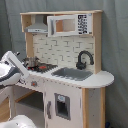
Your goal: Play with the kitchen
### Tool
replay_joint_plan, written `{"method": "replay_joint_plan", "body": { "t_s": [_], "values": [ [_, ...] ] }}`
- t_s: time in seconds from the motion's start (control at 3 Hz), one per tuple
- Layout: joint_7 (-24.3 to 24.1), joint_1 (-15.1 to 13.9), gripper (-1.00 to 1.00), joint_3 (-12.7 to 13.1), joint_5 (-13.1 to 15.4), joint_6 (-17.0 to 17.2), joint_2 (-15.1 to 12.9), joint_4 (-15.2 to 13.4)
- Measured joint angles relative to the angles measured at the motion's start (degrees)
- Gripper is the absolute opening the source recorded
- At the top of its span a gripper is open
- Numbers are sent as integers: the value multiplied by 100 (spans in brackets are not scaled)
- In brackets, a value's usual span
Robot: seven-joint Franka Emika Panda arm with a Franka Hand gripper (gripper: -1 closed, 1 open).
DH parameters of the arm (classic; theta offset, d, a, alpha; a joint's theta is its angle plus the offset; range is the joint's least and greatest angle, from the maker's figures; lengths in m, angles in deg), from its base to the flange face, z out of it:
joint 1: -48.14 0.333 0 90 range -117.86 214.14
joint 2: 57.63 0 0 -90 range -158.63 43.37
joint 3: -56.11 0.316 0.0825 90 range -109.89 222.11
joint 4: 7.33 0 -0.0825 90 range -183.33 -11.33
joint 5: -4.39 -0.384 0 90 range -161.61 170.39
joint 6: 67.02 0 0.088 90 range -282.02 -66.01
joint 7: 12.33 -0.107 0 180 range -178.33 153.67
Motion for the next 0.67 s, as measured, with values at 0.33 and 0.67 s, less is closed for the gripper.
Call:
{"method": "replay_joint_plan", "body": {
  "t_s": [0.33, 0.67],
  "values": [
    [188, 0, 100, -178, -542, 12, 174, 9],
    [477, 0, 100, -317, -1108, 63, 282, 12]
  ]
}}
